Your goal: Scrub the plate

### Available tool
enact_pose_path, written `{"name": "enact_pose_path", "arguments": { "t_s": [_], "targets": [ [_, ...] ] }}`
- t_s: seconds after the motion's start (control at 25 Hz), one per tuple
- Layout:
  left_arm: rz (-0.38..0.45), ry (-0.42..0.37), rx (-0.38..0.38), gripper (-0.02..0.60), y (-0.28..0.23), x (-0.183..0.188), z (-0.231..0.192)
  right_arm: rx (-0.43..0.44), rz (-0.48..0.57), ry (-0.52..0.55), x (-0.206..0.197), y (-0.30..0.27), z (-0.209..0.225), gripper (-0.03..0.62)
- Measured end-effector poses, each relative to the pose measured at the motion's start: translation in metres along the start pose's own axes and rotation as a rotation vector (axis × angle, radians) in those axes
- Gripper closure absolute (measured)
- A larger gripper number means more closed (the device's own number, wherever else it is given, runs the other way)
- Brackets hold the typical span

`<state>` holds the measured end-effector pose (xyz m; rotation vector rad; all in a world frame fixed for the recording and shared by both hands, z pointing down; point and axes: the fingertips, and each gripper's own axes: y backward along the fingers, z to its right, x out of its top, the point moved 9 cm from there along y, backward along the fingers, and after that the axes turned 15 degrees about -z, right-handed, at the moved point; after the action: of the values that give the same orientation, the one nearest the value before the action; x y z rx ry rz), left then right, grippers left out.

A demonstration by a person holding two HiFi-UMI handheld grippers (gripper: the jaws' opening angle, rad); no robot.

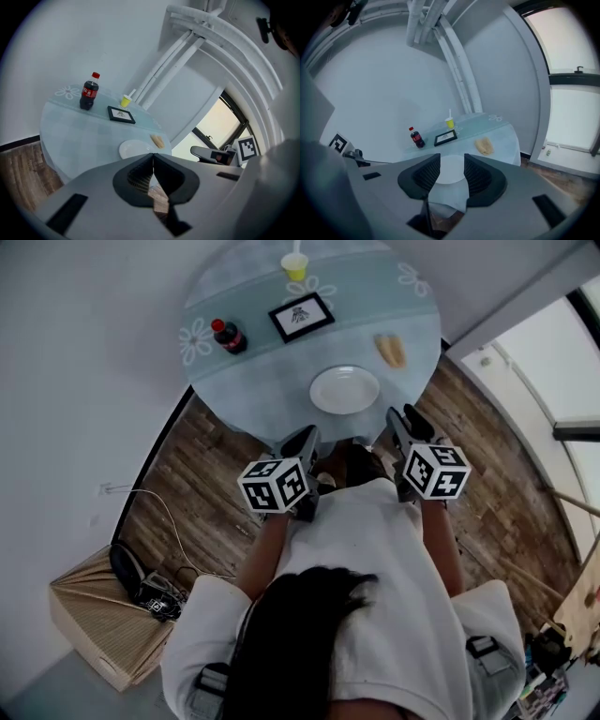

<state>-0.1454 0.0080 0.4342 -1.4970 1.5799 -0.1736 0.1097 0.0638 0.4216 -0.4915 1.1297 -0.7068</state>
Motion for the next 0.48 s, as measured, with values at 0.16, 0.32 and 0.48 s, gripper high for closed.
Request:
{"name": "enact_pose_path", "arguments": {
  "t_s": [0.16,0.32,0.48],
  "targets": [
    [0.007,0.028,0.02,0.572,-0.009,0.009,-0.001,-0.02,0.0,0.042,0.015,-0.011,0.011,0.454],
    [0.015,0.052,0.046,0.572,-0.018,0.019,-0.003,-0.043,-0.026,0.076,0.031,-0.026,0.026,0.454],
    [0.018,0.057,0.069,0.572,-0.027,0.032,-0.002,-0.056,-0.064,0.139,0.049,-0.041,0.04,0.454]
  ]
}}
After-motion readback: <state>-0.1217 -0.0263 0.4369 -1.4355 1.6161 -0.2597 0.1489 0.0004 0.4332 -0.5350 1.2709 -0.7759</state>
